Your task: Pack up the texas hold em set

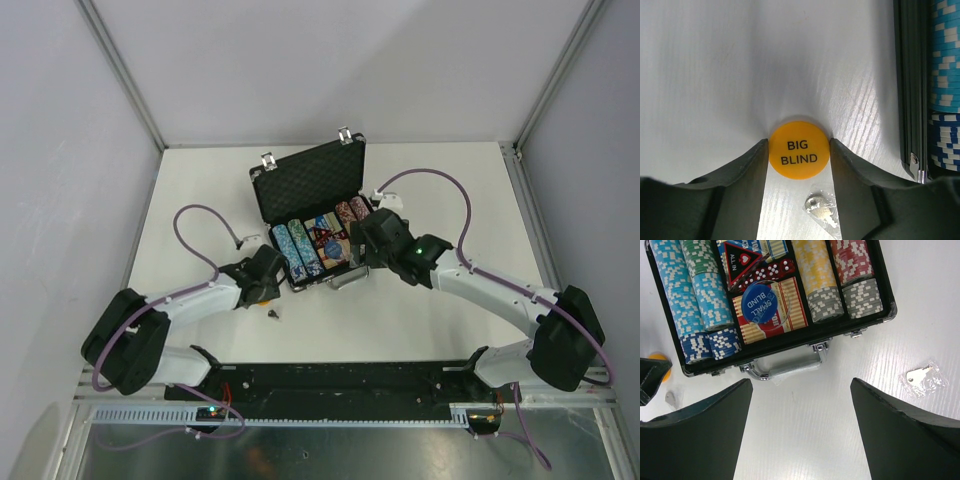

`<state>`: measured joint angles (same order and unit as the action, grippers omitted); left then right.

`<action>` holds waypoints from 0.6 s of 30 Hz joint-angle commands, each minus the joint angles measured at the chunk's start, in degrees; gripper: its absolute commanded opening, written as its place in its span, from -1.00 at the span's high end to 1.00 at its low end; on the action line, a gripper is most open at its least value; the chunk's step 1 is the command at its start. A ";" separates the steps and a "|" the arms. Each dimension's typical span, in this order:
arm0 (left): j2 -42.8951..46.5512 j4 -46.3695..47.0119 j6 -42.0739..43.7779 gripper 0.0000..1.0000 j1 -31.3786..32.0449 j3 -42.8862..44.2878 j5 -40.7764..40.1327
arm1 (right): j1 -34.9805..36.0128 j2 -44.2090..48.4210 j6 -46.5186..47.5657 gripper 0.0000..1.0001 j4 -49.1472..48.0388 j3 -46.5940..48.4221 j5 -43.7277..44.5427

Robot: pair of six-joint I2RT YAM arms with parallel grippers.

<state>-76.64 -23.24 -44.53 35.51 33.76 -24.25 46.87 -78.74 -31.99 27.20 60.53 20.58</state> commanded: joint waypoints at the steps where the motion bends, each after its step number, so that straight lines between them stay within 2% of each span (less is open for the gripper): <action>1: -3.11 -4.88 -0.60 -0.07 0.70 -2.34 4.34 | 0.12 2.20 -1.15 -0.72 -1.55 -0.52 1.43; 11: -1.24 -5.16 -1.14 0.02 1.18 -2.46 3.90 | 0.22 2.07 -1.23 -0.72 -1.69 -0.85 1.45; 18: 1.86 -7.04 0.27 0.00 1.22 1.55 1.22 | 0.28 2.19 -1.24 -0.72 -1.50 -0.85 1.52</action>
<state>-75.92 -24.56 -44.51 36.16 33.98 -23.94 46.92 -78.43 -32.53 27.11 59.79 20.58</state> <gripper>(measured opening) 0.513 0.860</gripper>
